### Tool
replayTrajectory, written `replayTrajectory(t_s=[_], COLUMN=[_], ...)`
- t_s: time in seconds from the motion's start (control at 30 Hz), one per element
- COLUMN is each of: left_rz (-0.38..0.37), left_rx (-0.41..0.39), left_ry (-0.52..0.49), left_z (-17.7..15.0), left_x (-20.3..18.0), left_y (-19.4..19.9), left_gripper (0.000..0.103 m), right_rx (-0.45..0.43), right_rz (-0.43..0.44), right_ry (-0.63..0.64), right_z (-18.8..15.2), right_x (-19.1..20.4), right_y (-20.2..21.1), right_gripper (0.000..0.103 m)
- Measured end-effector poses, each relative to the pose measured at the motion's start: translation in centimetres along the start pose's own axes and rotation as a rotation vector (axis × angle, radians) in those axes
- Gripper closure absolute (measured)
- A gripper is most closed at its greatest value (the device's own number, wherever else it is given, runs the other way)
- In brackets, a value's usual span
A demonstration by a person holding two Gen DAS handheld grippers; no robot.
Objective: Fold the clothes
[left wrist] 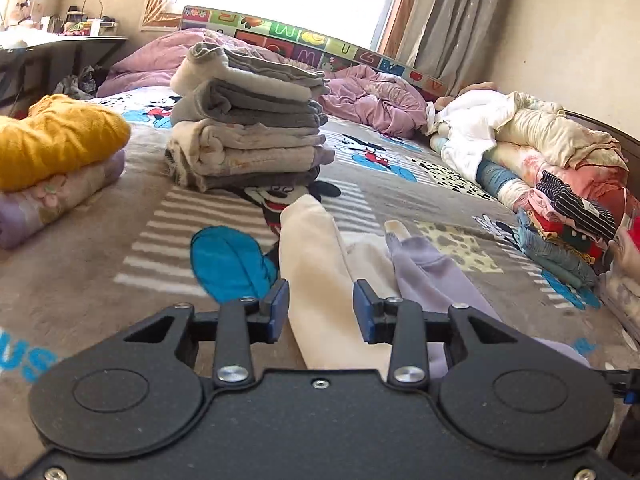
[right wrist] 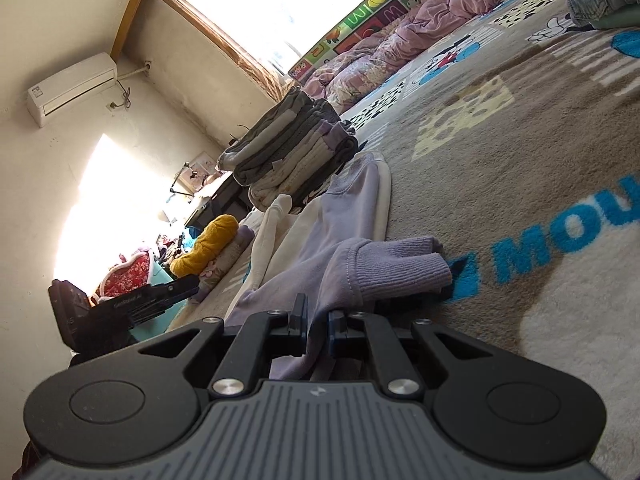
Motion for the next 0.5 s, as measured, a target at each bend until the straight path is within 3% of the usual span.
replayTrajectory(t_s=[0.1,0.2,0.23,0.3,0.37,0.5], left_rz=[0.034,-0.014,-0.031,0.011,0.01,-0.017], left_rx=[0.033,0.121,0.177,0.253,0.261,0.169], left_ry=[-0.092,-0.14,-0.19,-0.364,-0.37,-0.301], left_z=[1.2,1.5,1.1,-0.1,0.6,3.8], left_x=[-0.8,-1.6,-2.3,-4.0,-4.6,-3.4], left_y=[-4.3,-8.5,-9.9,-11.7,-11.6,-10.9], left_gripper=[0.076,0.077,0.077,0.077,0.077,0.077], right_rx=[-0.008,-0.001,0.009,0.038,0.067,0.094], right_rz=[0.031,0.059,0.06,0.054,0.042,0.052], right_ry=[0.022,0.018,0.015,0.022,0.031,-0.005], right_z=[0.3,0.1,-0.1,-0.5,-0.8,-1.3], right_x=[0.2,0.0,-0.1,-0.2,-0.3,-0.5], right_y=[0.5,0.9,0.8,0.3,-0.2,-0.5], right_gripper=[0.092,0.092,0.092,0.092,0.092,0.092])
Point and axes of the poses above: each gripper's, at about its wrist camera, not at the fingertips, and y roughly against the way its jaws point, x to its left, z to its top, the point moved 4 cm from there along -y, roughly the way its jaws point, and after that the axes turned 12 degrees about y, right-handed, at the moved point
